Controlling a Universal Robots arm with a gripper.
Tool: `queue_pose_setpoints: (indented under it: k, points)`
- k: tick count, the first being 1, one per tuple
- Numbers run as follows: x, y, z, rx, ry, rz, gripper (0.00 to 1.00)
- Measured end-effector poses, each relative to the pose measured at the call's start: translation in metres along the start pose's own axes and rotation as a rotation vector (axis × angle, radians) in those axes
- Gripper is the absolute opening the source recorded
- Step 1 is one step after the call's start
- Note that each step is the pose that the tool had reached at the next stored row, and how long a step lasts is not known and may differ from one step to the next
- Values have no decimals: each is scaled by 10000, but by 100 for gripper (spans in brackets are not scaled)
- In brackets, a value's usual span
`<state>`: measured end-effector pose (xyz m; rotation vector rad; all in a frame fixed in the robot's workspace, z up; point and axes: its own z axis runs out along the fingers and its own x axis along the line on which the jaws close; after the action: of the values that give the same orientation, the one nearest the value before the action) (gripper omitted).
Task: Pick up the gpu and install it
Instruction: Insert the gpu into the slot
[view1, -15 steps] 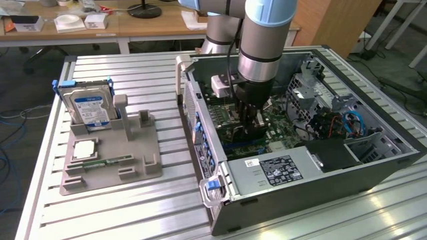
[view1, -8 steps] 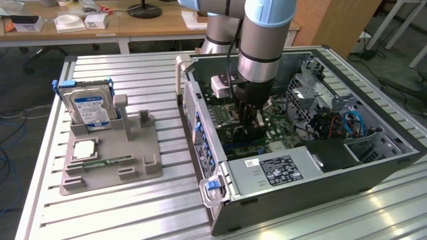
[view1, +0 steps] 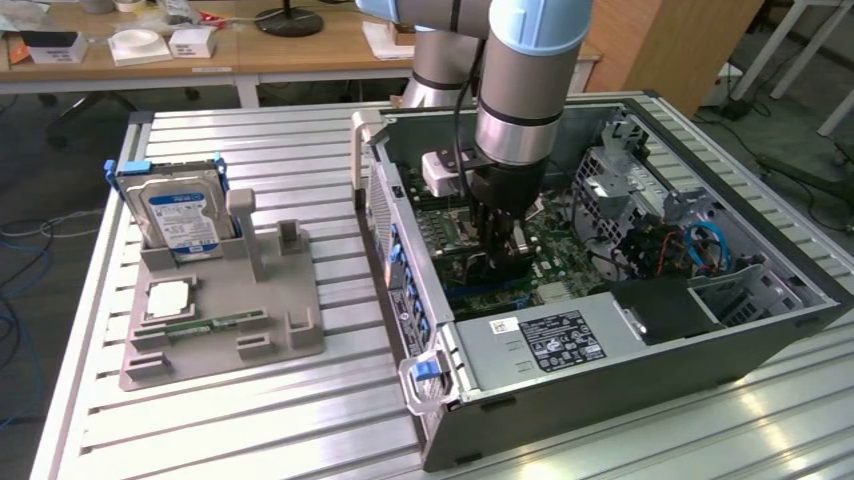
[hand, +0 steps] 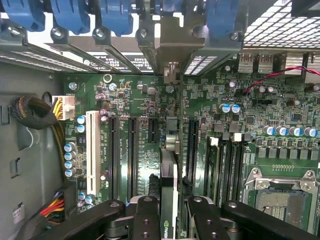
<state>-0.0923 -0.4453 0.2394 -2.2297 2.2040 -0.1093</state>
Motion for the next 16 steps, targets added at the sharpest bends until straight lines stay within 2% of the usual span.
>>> queue_pose_setpoints:
  k: [6,16]
  points:
    - [1,-1,-34,1,-2,2,26]
    - [2,-2,-37,1,2,0,26]
